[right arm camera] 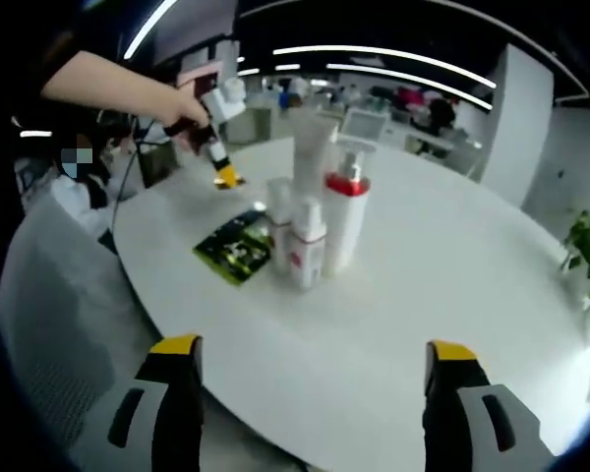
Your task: Arrange the skincare products in the storage area until every visible bottle or jar stands upright without overlapping.
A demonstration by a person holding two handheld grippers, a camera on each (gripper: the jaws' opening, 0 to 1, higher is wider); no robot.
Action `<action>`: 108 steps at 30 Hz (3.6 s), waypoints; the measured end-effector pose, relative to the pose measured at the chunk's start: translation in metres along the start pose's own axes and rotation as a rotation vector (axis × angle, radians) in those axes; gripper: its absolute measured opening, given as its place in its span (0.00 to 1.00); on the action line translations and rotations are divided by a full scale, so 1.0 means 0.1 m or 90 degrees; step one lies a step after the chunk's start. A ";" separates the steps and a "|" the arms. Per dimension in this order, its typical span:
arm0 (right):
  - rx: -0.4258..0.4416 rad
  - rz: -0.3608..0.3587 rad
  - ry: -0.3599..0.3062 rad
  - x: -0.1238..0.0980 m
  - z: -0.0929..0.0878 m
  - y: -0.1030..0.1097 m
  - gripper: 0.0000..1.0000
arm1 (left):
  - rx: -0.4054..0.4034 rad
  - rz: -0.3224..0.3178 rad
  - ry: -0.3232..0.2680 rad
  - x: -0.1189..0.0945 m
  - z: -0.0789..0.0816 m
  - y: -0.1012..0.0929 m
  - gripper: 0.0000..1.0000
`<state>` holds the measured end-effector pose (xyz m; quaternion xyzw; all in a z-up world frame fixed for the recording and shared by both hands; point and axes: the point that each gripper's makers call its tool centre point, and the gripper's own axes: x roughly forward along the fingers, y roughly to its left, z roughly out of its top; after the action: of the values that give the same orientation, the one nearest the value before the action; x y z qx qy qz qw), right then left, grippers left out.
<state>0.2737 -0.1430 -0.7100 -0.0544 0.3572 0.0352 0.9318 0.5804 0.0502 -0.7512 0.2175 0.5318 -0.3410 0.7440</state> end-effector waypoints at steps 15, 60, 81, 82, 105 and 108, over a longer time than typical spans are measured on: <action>-0.014 0.017 0.006 0.01 -0.01 0.07 0.94 | -0.129 0.021 -0.006 0.14 -0.26 -0.07 0.43; -0.002 0.035 0.021 0.03 -0.06 0.09 0.91 | -0.207 0.031 -0.018 0.30 -0.24 -0.29 0.48; -0.009 0.037 0.029 0.03 -0.08 0.10 0.90 | -0.210 0.021 -0.027 0.24 -0.24 -0.29 0.53; -0.009 0.037 0.030 0.03 -0.09 0.10 0.90 | -0.208 0.025 -0.032 0.23 -0.23 -0.27 0.53; -0.029 0.032 0.046 0.04 -0.13 0.10 0.90 | -0.159 -0.009 -0.092 0.04 -0.22 -0.13 0.70; -0.031 0.029 0.049 0.04 -0.14 0.09 0.90 | -0.108 -0.042 -0.108 0.00 -0.26 -0.22 0.75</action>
<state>0.2663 -0.1358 -0.7233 -0.0705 0.3933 0.0627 0.9146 0.5477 0.0535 -0.7587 0.1069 0.5009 -0.3364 0.7903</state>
